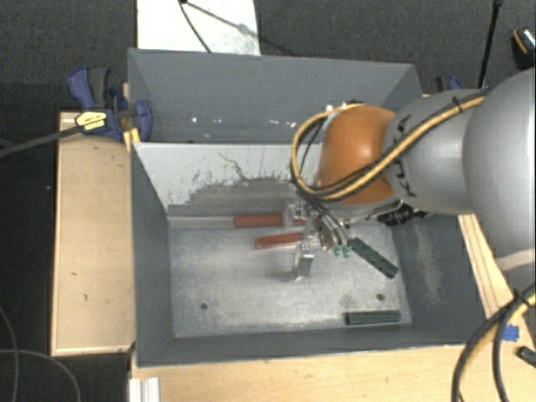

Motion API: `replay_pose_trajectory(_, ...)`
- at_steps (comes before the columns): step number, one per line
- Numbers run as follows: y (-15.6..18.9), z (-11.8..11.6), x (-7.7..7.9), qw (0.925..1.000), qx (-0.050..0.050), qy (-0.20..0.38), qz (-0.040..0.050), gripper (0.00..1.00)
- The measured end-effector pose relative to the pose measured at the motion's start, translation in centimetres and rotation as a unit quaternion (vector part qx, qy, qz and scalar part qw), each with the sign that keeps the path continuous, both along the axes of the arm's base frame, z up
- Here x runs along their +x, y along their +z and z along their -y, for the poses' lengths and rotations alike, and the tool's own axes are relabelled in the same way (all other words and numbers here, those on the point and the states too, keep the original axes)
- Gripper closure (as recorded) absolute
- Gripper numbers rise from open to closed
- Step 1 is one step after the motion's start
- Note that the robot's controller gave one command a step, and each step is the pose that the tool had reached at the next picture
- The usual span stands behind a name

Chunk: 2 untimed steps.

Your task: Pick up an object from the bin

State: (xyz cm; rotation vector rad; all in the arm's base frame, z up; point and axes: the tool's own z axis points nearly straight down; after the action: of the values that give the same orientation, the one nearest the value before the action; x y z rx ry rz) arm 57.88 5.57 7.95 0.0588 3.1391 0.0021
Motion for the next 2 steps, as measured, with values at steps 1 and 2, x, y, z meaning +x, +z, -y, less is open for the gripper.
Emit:
replay_pose_trajectory(1,-0.9,6.02,1.18,0.9993,-0.001,0.038,0.0017,0.0)
replay_pose_trajectory(2,-0.67,5.62,1.32,0.9992,0.0,0.039,0.0042,1.0)
